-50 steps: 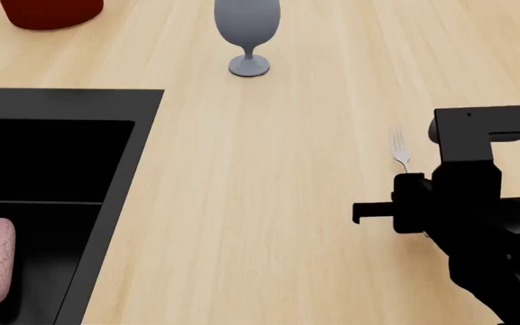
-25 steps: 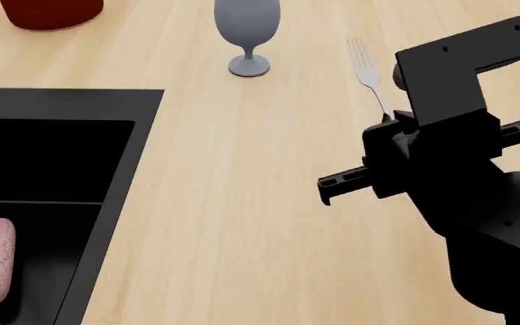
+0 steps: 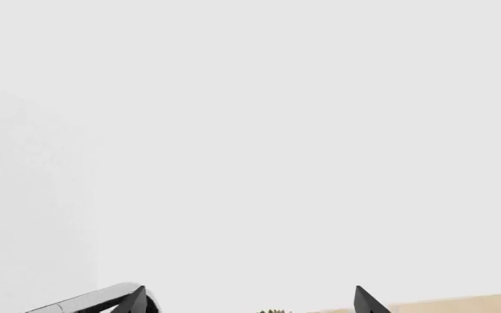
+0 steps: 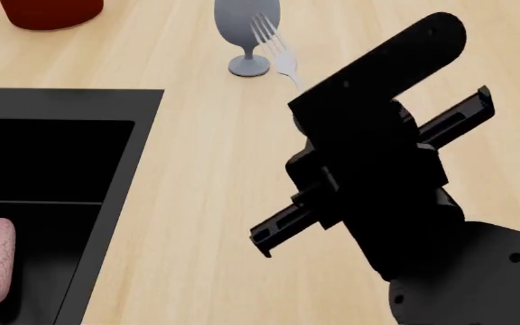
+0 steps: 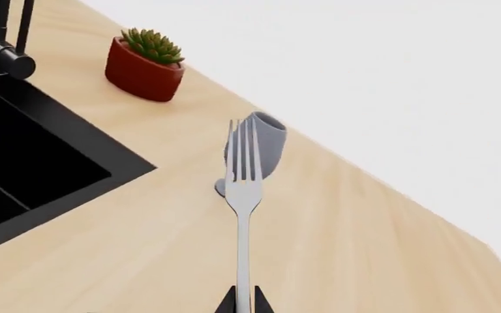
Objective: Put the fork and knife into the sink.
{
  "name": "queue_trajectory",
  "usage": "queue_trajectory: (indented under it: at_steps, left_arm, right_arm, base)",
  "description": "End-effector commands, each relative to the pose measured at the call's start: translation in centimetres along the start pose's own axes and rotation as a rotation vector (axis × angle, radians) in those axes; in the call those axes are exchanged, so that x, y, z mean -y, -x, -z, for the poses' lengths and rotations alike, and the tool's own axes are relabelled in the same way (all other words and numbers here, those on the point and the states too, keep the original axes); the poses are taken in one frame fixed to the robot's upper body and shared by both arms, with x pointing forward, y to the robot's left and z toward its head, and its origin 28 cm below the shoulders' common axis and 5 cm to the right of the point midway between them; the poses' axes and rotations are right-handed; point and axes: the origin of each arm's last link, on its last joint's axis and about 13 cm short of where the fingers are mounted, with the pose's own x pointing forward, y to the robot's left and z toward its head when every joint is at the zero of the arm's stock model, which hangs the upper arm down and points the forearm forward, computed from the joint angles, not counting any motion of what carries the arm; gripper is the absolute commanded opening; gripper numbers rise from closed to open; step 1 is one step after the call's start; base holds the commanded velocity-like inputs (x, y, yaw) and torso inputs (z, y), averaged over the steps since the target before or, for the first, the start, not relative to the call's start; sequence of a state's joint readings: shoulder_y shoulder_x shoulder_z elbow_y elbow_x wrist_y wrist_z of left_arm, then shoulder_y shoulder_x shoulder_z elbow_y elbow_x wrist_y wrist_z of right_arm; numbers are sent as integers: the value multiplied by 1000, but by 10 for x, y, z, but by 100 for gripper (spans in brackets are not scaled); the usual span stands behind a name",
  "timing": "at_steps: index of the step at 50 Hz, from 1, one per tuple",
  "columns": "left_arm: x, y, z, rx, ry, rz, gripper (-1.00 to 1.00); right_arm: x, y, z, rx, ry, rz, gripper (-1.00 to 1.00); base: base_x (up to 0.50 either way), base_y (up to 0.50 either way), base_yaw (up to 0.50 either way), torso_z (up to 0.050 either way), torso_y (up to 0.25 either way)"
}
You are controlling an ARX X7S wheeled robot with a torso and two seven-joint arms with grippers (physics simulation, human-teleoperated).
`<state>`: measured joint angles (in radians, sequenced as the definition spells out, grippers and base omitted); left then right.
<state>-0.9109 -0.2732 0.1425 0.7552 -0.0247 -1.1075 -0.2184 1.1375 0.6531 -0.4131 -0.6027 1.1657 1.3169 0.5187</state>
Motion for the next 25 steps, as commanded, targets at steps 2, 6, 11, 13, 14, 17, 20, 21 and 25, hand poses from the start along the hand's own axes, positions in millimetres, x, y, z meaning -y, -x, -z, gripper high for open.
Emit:
queue_trajectory:
  at_steps: [2, 6, 11, 13, 14, 17, 20, 21, 25]
  left_arm:
    - [2, -6, -13, -21, 47, 43, 100]
    - [3, -5, -14, -35, 102, 108, 100]
    - [9, 2, -19, 3, 154, 217, 100]
    - [12, 3, -18, -10, 205, 263, 100]
    - [15, 11, -7, -13, 217, 283, 100]
    - [18, 12, -4, -25, 280, 355, 100]
    - [20, 9, 0, -51, 336, 394, 100]
    - [20, 7, 2, -61, 358, 405, 100]
    - [17, -7, -4, -93, 424, 444, 100]
  right_arm:
    - [-13, 12, -9, 91, 41, -64, -100]
    - [-17, 16, -10, 106, 53, -81, -100]
    - [-18, 19, -12, 116, 50, -85, -100]
    - [-19, 21, -12, 118, 52, -86, -100]
    - [-19, 22, -12, 118, 54, -87, -100]
    - [-19, 24, -14, 122, 60, -84, -100]
    - [-20, 26, -16, 125, 59, -84, -100]
    - [-20, 26, -16, 125, 60, -83, -100]
    - [-20, 23, -15, 118, 60, -83, -100]
  base:
    - [0, 0, 0, 0, 0]
    - [0, 0, 0, 0, 0]
    - [0, 0, 0, 0, 0]
    - [0, 0, 0, 0, 0]
    - [0, 0, 0, 0, 0]
    - [0, 0, 0, 0, 0]
    - [0, 0, 0, 0, 0]
    - [0, 0, 0, 0, 0]
    - [0, 0, 0, 0, 0]
